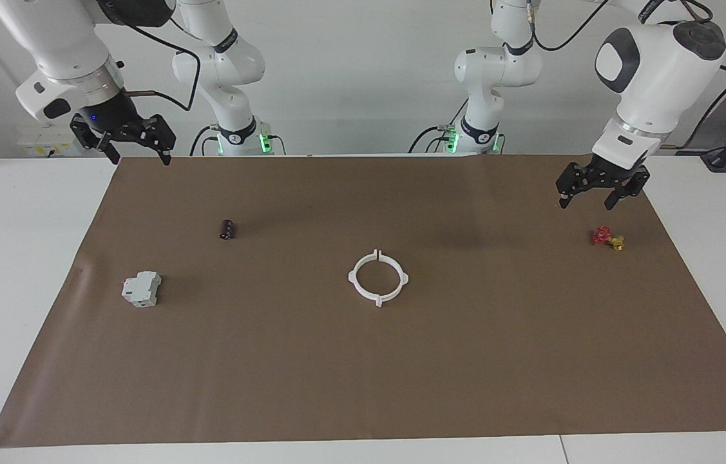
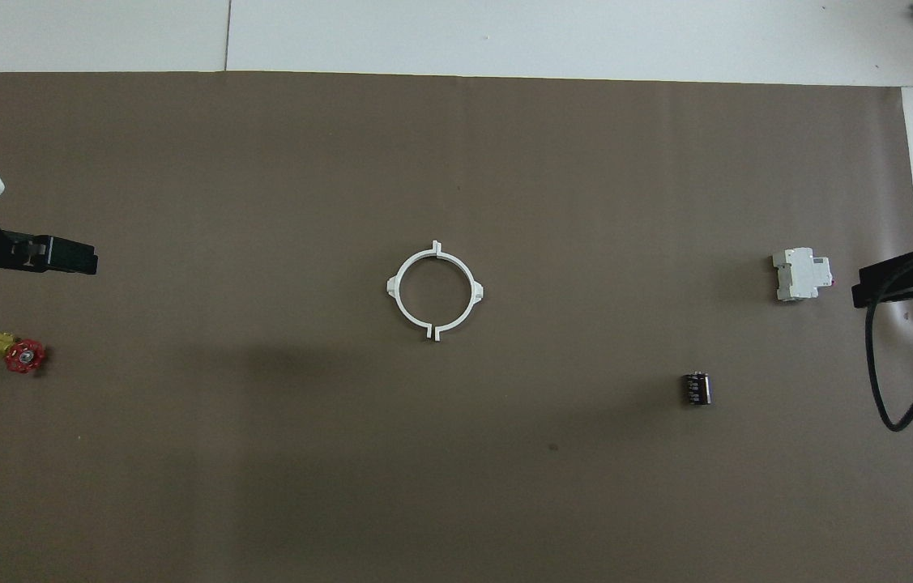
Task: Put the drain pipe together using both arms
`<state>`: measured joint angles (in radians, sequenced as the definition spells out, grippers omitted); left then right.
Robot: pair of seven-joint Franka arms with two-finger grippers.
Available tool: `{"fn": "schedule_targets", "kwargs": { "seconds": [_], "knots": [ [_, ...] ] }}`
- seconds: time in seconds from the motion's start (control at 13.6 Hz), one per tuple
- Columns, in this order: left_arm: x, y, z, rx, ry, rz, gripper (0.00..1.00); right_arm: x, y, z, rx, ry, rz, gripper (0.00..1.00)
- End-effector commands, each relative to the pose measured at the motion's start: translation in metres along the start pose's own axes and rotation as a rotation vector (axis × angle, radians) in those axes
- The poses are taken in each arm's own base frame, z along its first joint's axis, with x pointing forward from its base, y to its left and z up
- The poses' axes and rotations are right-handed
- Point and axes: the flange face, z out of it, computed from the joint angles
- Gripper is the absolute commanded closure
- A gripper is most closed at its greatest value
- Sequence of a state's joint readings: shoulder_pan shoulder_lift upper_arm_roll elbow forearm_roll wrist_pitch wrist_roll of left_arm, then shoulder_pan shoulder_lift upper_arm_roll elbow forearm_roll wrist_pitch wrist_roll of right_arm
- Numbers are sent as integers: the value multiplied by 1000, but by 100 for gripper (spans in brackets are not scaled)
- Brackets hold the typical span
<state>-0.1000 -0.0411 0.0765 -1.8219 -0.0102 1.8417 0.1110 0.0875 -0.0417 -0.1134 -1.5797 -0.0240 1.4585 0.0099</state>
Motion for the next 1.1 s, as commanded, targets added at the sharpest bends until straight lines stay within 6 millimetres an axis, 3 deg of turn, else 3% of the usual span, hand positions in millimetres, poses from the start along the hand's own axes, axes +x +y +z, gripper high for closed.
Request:
{"fn": "schedule_targets", "kwargs": {
  "seconds": [0.0,0.51,1.03],
  "knots": [
    [4,4,0,-15,-23,14,0,2,1,-1,12,10,4,0],
    [15,11,-19,-15,-34,25,0,2,1,0,12,9,4,0],
    [13,16,-22,-15,-26,32,0,2,1,-1,12,10,4,0]
  ]
}}
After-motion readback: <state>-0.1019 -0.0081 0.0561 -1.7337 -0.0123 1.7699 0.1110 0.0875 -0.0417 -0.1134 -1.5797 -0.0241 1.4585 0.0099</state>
